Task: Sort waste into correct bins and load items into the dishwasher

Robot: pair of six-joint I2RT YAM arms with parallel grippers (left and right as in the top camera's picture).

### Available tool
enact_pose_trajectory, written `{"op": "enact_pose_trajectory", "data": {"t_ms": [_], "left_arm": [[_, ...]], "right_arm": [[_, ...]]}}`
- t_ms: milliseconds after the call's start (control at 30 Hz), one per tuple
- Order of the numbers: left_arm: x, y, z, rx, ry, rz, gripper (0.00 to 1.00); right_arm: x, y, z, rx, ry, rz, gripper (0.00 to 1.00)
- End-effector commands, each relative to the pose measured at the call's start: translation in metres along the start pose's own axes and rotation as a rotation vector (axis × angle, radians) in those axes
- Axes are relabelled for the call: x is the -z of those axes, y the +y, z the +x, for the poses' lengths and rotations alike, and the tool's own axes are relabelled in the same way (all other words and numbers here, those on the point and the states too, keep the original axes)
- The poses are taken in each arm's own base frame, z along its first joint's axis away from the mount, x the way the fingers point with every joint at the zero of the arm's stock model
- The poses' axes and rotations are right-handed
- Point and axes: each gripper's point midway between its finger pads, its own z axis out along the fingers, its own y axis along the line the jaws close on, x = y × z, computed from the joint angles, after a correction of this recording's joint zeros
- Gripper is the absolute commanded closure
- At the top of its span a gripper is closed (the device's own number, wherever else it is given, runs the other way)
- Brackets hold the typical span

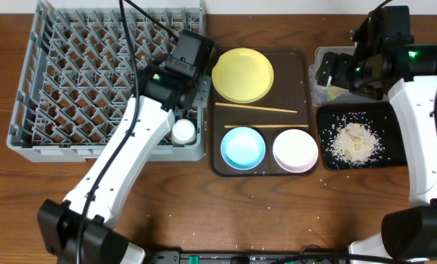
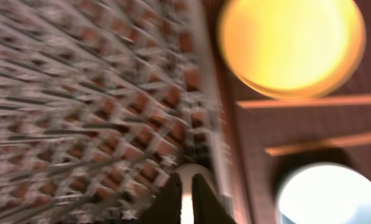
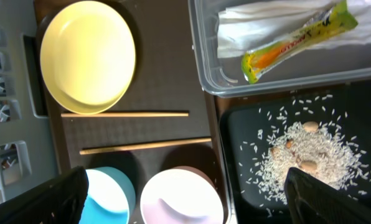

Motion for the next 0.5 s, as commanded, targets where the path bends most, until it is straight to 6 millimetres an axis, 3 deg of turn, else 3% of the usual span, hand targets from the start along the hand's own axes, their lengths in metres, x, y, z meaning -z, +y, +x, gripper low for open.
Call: {"op": "enact_pose_trajectory", "data": {"t_ms": [0, 67, 167, 300, 467], "left_arm": [[-0.012, -0.053, 0.027, -0.03, 0.126, 0.28, 0.78], [-0.013, -0.077, 0.038, -0.024, 0.186, 0.42, 0.62], [-0.027, -0.097, 0.057, 0.017, 0.29, 0.507, 0.5], [-0.053, -0.104, 0.078, 0.014, 0.385, 0.49, 0.44], [-0.081, -0.117, 0.098, -0.045, 0.461, 0.488, 0.43]], "right_arm": [[0.001, -0.006, 0.0, -0.002, 0.002, 0.015, 0.01], [0.001, -0.006, 0.0, -0.002, 0.001, 0.015, 0.01], [0.001, -0.006, 0.0, -0.002, 0.001, 0.015, 0.01], [0.001, -0.006, 0.0, -0.002, 0.001, 0.015, 0.01], [0.001, -0.006, 0.0, -0.002, 0.001, 0.015, 0.01]]}}
